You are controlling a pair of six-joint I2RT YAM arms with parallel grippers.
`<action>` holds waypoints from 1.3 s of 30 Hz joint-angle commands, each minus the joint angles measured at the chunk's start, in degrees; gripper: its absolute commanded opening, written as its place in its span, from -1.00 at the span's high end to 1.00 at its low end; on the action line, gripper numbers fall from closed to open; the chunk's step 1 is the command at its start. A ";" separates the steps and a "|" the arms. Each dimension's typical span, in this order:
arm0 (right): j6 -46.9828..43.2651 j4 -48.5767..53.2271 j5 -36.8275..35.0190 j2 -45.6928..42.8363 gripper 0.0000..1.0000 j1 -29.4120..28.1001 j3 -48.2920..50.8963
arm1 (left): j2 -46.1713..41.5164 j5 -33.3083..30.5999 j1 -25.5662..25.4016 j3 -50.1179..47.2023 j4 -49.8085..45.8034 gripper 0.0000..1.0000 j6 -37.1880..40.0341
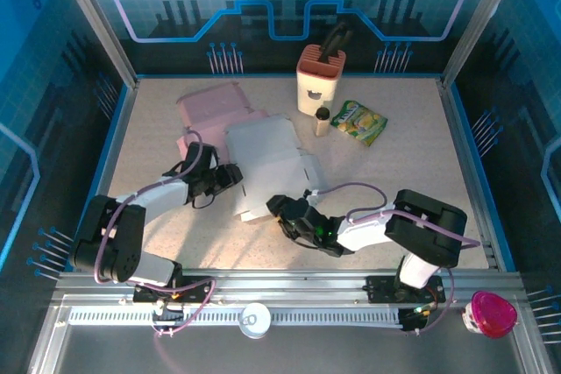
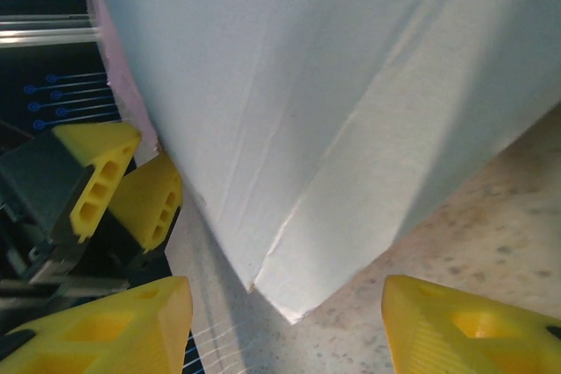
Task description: Fold the paper box
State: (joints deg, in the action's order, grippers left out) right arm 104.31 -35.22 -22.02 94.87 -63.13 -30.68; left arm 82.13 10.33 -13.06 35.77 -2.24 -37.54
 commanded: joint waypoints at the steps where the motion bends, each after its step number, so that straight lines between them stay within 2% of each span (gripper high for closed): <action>1: 1.34 -1.05 -0.63 -0.37 -0.17 0.58 1.73 | -0.49 -1.69 -1.57 -0.97 0.10 0.05 -1.05; 4: 0.34 -0.66 -0.53 -1.00 -0.16 1.61 2.13 | 0.51 -2.49 -2.72 -0.83 0.00 0.06 -1.30; 13: -1.81 -13.00 0.23 3.42 -0.06 5.55 4.41 | 0.93 -3.21 -3.90 -1.84 0.37 0.07 -1.97; 22: -5.91 -15.71 -4.00 1.82 0.05 5.20 4.91 | 1.26 -3.46 -4.16 -1.67 -0.35 0.09 -1.39; 28: -8.22 -23.49 -6.47 3.45 0.28 5.39 5.90 | 1.28 -3.63 -4.25 -1.58 -0.74 0.12 -0.89; 35: -8.68 -25.29 -7.50 5.21 0.56 5.58 4.66 | 1.23 -3.51 -4.34 -1.30 -1.19 0.15 -0.43; 39: -8.94 -25.54 -7.63 5.52 0.93 5.76 4.27 | 0.87 -3.64 -4.39 -0.94 -1.85 0.15 -0.09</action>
State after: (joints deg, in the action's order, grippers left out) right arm 96.20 -57.32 -26.89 99.81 -58.06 -25.19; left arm 82.56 6.98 -16.80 34.72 -1.63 -38.87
